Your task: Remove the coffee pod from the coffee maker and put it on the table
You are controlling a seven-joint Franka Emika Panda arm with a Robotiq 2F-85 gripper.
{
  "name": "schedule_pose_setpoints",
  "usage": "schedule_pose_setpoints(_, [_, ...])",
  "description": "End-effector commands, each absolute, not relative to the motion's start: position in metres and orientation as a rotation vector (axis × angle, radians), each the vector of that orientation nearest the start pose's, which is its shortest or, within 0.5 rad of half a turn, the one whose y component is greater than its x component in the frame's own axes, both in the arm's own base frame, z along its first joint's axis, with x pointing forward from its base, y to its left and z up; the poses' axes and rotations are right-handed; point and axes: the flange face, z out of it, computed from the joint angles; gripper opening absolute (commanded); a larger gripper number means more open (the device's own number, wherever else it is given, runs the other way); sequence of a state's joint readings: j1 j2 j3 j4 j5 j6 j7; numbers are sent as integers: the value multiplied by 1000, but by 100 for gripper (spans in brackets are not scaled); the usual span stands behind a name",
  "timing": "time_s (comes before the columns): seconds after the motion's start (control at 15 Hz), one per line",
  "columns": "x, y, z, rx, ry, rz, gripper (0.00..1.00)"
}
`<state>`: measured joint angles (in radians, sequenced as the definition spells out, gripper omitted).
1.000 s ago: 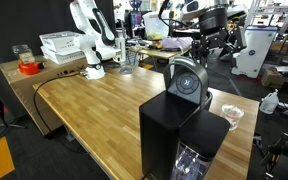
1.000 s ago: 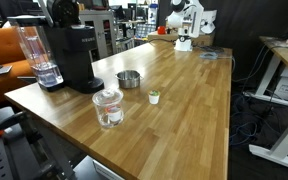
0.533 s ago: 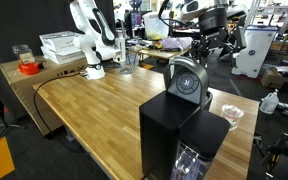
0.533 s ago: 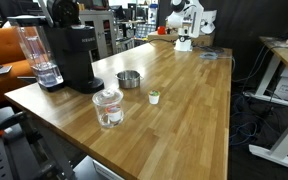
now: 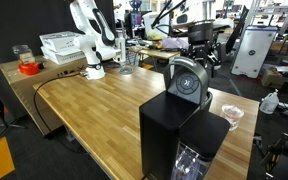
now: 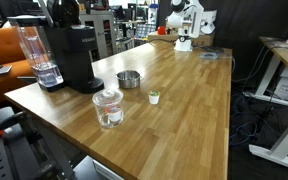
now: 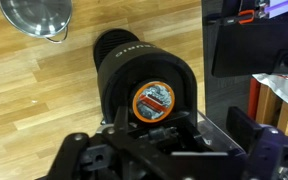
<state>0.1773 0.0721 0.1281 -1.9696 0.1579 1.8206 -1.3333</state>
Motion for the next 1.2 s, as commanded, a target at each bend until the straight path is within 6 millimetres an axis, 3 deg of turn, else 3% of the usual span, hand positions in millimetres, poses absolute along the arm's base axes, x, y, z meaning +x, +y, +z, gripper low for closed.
schedule_pose_setpoints(0.0, [518, 180, 404, 2358, 2414, -148, 100])
schedule_pose_setpoints(0.6, [509, 184, 396, 2334, 2422, -140, 100])
schedule_pose_setpoints(1.13, [497, 184, 376, 2348, 2427, -158, 100])
